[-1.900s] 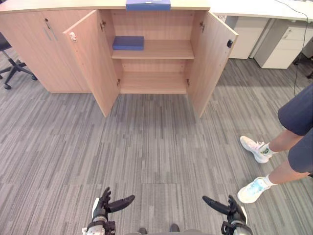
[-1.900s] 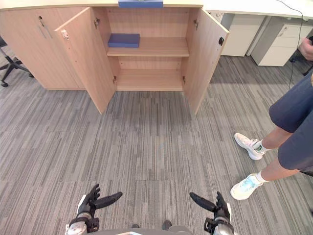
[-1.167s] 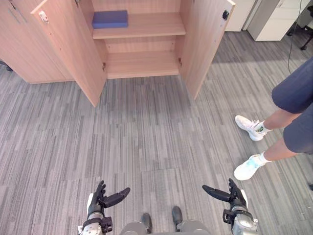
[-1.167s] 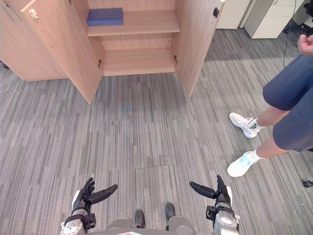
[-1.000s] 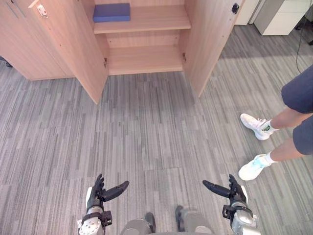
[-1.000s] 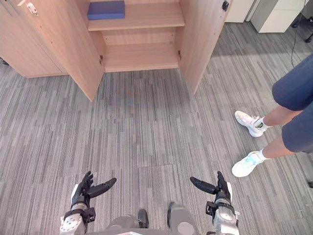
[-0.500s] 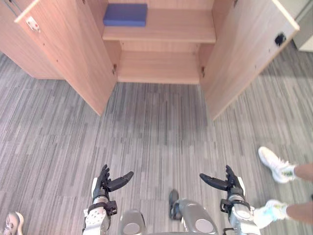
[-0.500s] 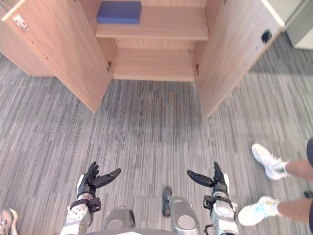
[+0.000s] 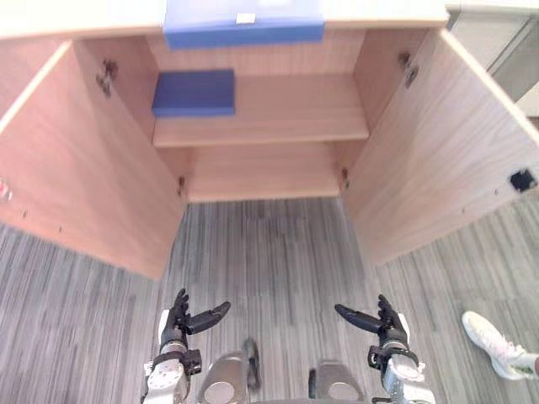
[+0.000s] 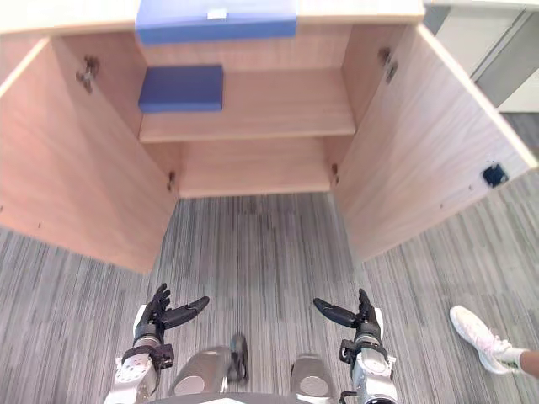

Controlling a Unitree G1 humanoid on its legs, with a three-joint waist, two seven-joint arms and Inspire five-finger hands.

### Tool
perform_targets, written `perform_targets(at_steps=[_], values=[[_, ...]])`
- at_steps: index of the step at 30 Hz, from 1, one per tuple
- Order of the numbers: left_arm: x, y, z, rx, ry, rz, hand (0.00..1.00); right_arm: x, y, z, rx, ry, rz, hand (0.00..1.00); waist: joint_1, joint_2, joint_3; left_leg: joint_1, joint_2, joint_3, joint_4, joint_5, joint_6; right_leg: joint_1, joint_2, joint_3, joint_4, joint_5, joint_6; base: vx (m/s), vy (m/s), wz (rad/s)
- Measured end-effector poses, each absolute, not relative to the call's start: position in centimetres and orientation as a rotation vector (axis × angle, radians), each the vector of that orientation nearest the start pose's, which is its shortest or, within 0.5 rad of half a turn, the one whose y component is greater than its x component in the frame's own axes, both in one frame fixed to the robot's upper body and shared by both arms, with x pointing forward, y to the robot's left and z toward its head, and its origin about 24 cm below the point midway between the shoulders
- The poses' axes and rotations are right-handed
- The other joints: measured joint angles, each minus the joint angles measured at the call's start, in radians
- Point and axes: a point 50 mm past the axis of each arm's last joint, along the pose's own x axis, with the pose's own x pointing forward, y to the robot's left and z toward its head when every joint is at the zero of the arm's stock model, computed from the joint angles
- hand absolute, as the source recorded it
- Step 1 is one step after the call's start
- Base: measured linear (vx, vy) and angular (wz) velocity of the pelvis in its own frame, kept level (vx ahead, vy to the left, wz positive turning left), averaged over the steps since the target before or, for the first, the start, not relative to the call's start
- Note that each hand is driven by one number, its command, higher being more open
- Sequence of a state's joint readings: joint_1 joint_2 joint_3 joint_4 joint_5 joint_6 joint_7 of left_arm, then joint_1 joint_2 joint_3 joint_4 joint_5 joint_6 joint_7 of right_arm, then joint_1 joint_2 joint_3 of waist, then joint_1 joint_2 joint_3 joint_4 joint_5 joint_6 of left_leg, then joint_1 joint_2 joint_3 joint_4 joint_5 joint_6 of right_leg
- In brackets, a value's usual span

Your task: Walk over to the cabinet, pick up the folder, carry it to the office cabinet, place the folder inside the office cabinet, then close the office cabinet door

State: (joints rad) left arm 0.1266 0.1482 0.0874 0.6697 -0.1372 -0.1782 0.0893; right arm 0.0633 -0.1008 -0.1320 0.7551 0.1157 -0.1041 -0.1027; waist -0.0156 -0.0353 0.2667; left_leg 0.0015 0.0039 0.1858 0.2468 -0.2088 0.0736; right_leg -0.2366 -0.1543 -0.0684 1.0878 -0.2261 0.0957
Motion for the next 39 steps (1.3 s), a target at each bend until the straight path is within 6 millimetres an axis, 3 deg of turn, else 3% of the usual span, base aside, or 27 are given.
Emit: perform_targets(at_steps=[2,3,4,5,6,7,8,9,10,11,13,15,18,19,20,21,22,25,28,33,39], values=[[16.5,22.9,-9.9,0.035,0.583,0.298,1.0,16.6,-21.3,-11.3,0.012,0.692,-0.307,1.0,-0.008,0.016,0.006,0.091,0.036,-0.007,-0.067,-0.002,-0.005,-0.086,0.034,-0.061,-0.136,-0.043,-0.047,0.5,-0.098,0.22],[16.9,22.9,-9.8,0.035,0.578,0.296,1.0,16.5,-21.3,-11.4,0.013,0.694,-0.302,1.0,-0.017,0.021,0.008,0.116,0.061,-0.01,-0.068,-0.003,-0.005,-0.119,0.062,-0.078,-0.344,-0.047,-0.043,0.51,-0.18,0.48],[16.9,23.1,-9.8,0.042,0.576,0.296,1.0,16.4,-21.3,-11.4,0.012,0.696,-0.301,1.0,-0.03,0.012,0.003,0.14,0.063,-0.014,-0.067,-0.014,-0.042,-0.123,0.085,-0.073,-0.603,0.028,-0.041,0.65,-0.222,0.59],[16.6,23.2,-9.8,0.047,0.582,0.29,1.0,15.4,-21.5,-11.8,0.009,0.718,-0.31,1.0,-0.032,-0.008,-0.009,0.165,0.058,-0.013,-0.061,-0.048,-0.097,-0.109,0.089,-0.055,-0.8,0.223,-0.086,0.58,-0.212,0.49],[16.5,22.8,-10.1,0.038,0.596,0.286,1.0,15.1,-21.8,-11.8,0.0,0.726,-0.315,1.0,-0.033,-0.001,-0.008,0.184,0.073,-0.018,-0.049,-0.08,-0.136,-0.109,0.094,-0.049,-0.782,0.292,-0.113,0.54,-0.171,0.15],[16.5,22.0,-10.6,0.012,0.623,0.283,1.0,15.5,-22.4,-11.8,-0.019,0.736,-0.32,1.0,-0.028,0.038,-0.014,0.17,0.12,-0.018,-0.012,-0.088,-0.168,-0.115,0.124,-0.061,-0.743,0.265,-0.132,0.5,-0.186,0.1],[16.5,21.4,-10.7,-0.005,0.622,0.269,1.0,15.4,-22.5,-11.7,-0.013,0.727,-0.332,1.0,-0.03,0.037,-0.013,0.137,0.13,-0.03,0.1,-0.047,-0.179,-0.094,0.121,-0.074,-0.722,0.2,-0.127,0.47,-0.176,0.19],[16.6,21.0,-10.8,-0.013,0.623,0.264,1.0,15.0,-22.6,-11.7,-0.01,0.727,-0.338,1.0,-0.034,0.041,-0.008,0.096,0.144,-0.048,0.213,-0.03,-0.189,-0.064,0.121,-0.088,-0.723,0.178,-0.128,0.54,-0.282,0.59],[16.6,20.1,-10.9,-0.039,0.624,0.26,1.0,14.0,-22.9,-11.8,-0.011,0.74,-0.353,1.0,-0.025,0.049,0.004,-0.021,0.195,-0.075,0.532,0.094,-0.198,0.031,0.133,-0.112,-0.751,0.147,-0.134,0.4,-0.212,0.53],[16.5,19.7,-10.9,-0.052,0.621,0.261,1.0,13.2,-22.8,-11.9,-0.011,0.754,-0.353,1.0,-0.005,0.053,0.004,-0.113,0.231,-0.1,0.724,0.149,-0.234,0.088,0.139,-0.125,-0.776,0.13,-0.145,0.37,-0.179,0.33],[16.1,19.6,-10.9,-0.056,0.621,0.26,1.0,12.8,-22.4,-11.7,0.006,0.74,-0.36,1.0,0.028,0.031,-0.003,-0.258,0.275,-0.065,0.878,0.111,-0.201,0.157,0.136,-0.122,-0.797,0.096,-0.151,0.27,-0.104,-0.13],[16.1,19.7,-10.7,-0.054,0.611,0.263,1.0,13.3,-22.2,-11.4,0.025,0.709,-0.363,1.0,0.043,0.02,-0.009,-0.326,0.3,0.002,0.784,0.085,-0.159,0.212,0.131,-0.103,-0.85,0.095,-0.147,0.39,-0.086,-0.25],[16.6,19.7,-9.9,-0.053,0.569,0.262,1.0,13.9,-22.3,-11.0,0.063,0.678,-0.393,1.0,0.054,0.022,-0.016,-0.331,0.289,0.056,0.491,0.076,-0.145,0.259,0.124,-0.089,-0.878,0.087,-0.126,0.38,0.071,-0.16],[17.0,19.7,-9.6,-0.053,0.55,0.26,1.0,14.1,-22.6,-10.9,0.083,0.671,-0.425,1.0,0.054,0.024,-0.018,-0.292,0.241,0.062,0.27,0.124,-0.152,0.264,0.114,-0.079,-0.873,0.07,-0.1,0.28,0.118,-0.08],[16.9,19.7,-9.6,-0.054,0.551,0.259,1.0,14.1,-22.8,-11.0,0.09,0.67,-0.442,1.0,0.053,0.03,-0.021,-0.268,0.223,0.063,0.178,0.178,-0.147,0.272,0.115,-0.076,-0.872,0.059,-0.085,0.35,0.185,-0.1],[16.9,19.6,-9.7,-0.051,0.553,0.255,1.0,13.9,-23.2,-11.1,0.098,0.676,-0.465,1.0,0.052,0.045,-0.031,-0.232,0.213,0.076,0.087,0.22,-0.095,0.282,0.125,-0.07,-0.863,0.042,-0.07,0.33,0.215,0.2],[17.3,20.2,-9.4,-0.029,0.542,0.253,1.0,13.6,-22.7,-11.5,0.122,0.697,-0.479,1.0,0.043,0.015,-0.036,-0.2,0.184,0.077,0.048,0.204,-0.097,0.291,0.099,-0.071,-0.849,0.023,-0.057,0.31,0.217,0.26],[17.8,21.0,-7.8,0.018,0.468,0.243,1.0,13.0,-22.0,-12.1,0.141,0.729,-0.471,1.0,0.041,-0.024,-0.059,-0.143,0.115,0.071,-0.023,0.205,-0.093,0.314,0.052,-0.052,-0.848,0.019,-0.052,0.25,0.152,0.29],[18.8,21.7,-5.0,0.061,0.333,0.241,1.0,13.2,-21.7,-12.3,0.145,0.74,-0.455,1.0,0.046,-0.02,-0.066,-0.128,0.083,0.055,-0.053,0.205,-0.092,0.342,0.034,-0.043,-0.883,0.019,-0.049,0.15,0.05,0.21],[19.4,22.0,0.4,0.222,0.084,0.238,1.0,13.4,-21.7,-12.6,0.137,0.752,-0.454,1.0,0.05,-0.005,-0.076,-0.12,0.078,0.04,-0.074,0.207,-0.091,0.364,0.04,-0.042,-0.921,0.02,-0.046,0.03,-0.035,0.06],[19.4,21.0,5.0,0.471,-0.174,0.262,1.0,13.1,-23.5,-12.3,0.037,0.747,-0.461,1.0,0.042,0.039,-0.106,-0.08,0.066,0.026,-0.178,0.266,-0.093,0.367,0.05,-0.039,-0.929,0.023,-0.044,-0.02,-0.03,0.06]])
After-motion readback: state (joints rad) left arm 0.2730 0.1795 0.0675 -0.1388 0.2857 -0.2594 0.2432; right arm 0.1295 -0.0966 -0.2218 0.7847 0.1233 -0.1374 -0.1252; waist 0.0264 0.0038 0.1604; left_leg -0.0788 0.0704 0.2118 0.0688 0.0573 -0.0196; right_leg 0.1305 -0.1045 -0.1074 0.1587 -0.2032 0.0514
